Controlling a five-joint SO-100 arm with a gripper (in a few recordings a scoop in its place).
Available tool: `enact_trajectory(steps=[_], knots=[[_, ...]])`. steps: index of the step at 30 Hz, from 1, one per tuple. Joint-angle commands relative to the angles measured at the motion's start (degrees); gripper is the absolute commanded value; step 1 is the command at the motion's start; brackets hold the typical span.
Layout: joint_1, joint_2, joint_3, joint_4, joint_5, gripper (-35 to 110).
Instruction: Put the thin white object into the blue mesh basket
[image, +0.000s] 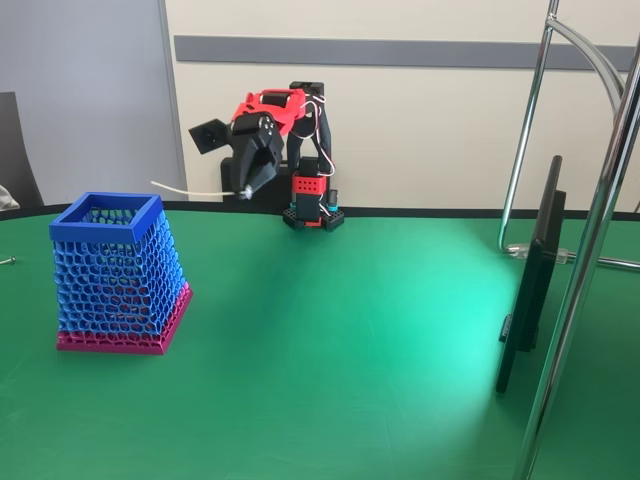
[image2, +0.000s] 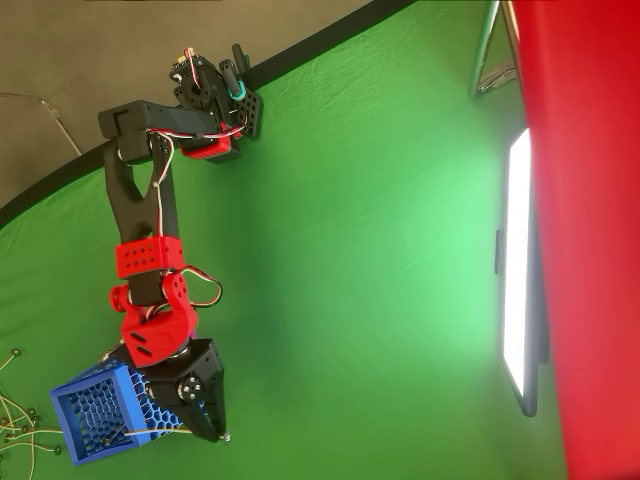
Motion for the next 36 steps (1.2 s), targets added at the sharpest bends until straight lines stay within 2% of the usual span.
enact_trajectory(steps=[1,8,15,25,30,36], knots=[[3.5,4.0,-0.4,-2.8,3.4,0],[11.5,-2.5,-8.8,0.1,13.2,0],[15.2,-9.7,-16.3,-0.6,14.5,0],[19.8,-15.1,-19.8,-0.4,30.4,0],[22.2,-14.4,-19.3,1.8,38.1,12],[24.2,-9.1,-12.0,-1.1,38.8,20]])
